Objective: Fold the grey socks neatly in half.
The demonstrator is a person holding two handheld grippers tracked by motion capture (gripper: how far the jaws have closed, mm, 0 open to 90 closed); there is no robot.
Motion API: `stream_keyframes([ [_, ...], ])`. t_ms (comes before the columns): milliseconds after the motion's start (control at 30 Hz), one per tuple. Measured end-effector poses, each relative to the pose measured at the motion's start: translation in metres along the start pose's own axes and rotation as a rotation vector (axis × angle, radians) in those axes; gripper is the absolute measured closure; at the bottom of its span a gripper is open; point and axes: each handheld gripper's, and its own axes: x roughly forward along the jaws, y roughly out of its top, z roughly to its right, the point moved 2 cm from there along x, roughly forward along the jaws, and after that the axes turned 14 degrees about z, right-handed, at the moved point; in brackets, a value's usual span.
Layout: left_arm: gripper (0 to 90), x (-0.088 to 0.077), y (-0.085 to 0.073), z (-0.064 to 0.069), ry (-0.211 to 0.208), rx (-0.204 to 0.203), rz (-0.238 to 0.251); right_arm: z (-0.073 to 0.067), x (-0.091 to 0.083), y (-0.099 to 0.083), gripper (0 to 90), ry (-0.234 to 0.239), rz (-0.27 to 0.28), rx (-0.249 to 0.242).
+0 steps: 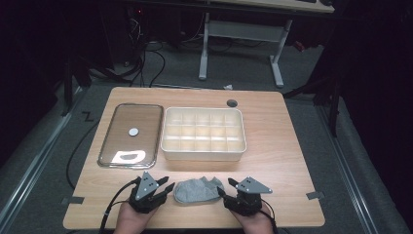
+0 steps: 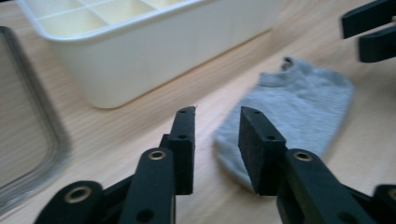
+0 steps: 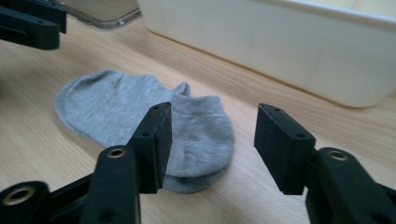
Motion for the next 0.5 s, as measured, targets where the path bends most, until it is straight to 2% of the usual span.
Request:
stream_keyframes([
  [167, 69.9, 0.016, 0.006, 0.025, -0.061, 0.01, -0.009, -0.005, 0.006, -0.003, 55.3, 0.019, -0.027, 0.033],
  [300, 67.9, 0.04, 0.014, 0.047, -0.107, 0.04, -0.029, -0.007, 0.014, -0.01, 53.3, -0.008, -0.071, 0.042],
  [367, 67.0, 0.054, 0.015, 0.056, -0.119, 0.058, -0.055, -0.006, 0.017, -0.011, 52.9, -0.038, -0.079, 0.057],
  [400, 65.5, 0.066, 0.012, 0.062, -0.123, 0.074, -0.088, -0.002, 0.02, -0.013, 53.1, -0.047, -0.092, 0.075],
  [433, 65.5, 0.066, 0.012, 0.062, -0.123, 0.074, -0.088, -0.002, 0.02, -0.013, 53.1, -0.047, -0.092, 0.075],
  [500, 65.5, 0.074, 0.003, 0.062, -0.111, 0.086, -0.145, -0.002, 0.025, -0.019, 52.9, -0.041, -0.131, 0.089],
])
